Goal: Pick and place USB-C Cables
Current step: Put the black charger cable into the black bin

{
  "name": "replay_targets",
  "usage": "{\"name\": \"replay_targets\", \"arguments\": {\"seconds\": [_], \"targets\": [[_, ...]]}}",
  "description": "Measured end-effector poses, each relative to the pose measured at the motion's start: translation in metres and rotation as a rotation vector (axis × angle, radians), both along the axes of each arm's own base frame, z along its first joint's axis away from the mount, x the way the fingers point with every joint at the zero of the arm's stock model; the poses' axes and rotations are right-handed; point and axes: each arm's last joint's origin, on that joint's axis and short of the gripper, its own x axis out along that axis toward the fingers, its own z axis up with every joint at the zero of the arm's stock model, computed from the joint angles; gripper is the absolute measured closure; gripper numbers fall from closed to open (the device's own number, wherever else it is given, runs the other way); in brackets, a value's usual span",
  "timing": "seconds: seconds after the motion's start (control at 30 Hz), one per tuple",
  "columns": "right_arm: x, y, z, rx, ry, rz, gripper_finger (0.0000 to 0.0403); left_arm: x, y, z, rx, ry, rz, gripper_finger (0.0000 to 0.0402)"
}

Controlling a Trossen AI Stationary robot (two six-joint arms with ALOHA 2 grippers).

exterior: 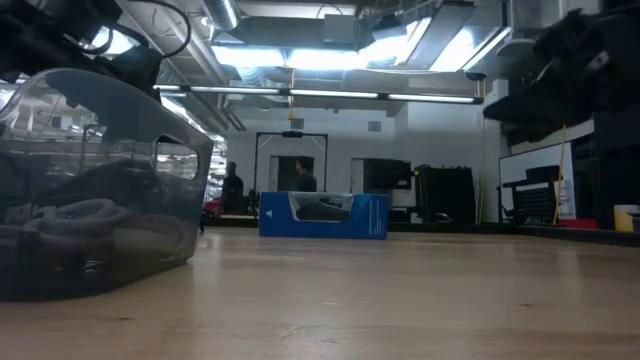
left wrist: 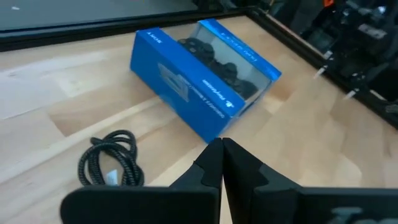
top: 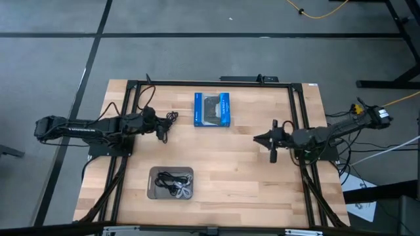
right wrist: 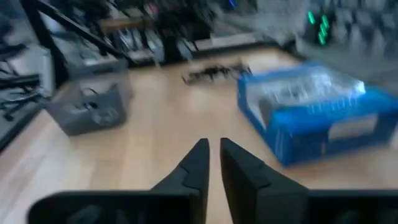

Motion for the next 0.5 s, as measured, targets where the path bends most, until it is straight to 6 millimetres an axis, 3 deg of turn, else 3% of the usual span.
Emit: {"name": "replay_targets", "arguments": {"seconds": [0.13,0.27,0.5], "targets": [[-0.009,-0.004,0.000,-0.107,-0.098,0.114,0.0383,0.001,0.004,-0.003,-0.010,0.029,0.002,0.0400],[-0.014,-0.008,0.004,-0.164,-0.130,0.115,0.0398,0.003,0.006,-0.007,0.000,0.068,0.005,0.0396],[-0.024,-0.017,-0.012,-0.053,0.027,0.041,0.0391,0.006,0.007,-0.011,-0.005,0.105,0.006,0.0399]]}}
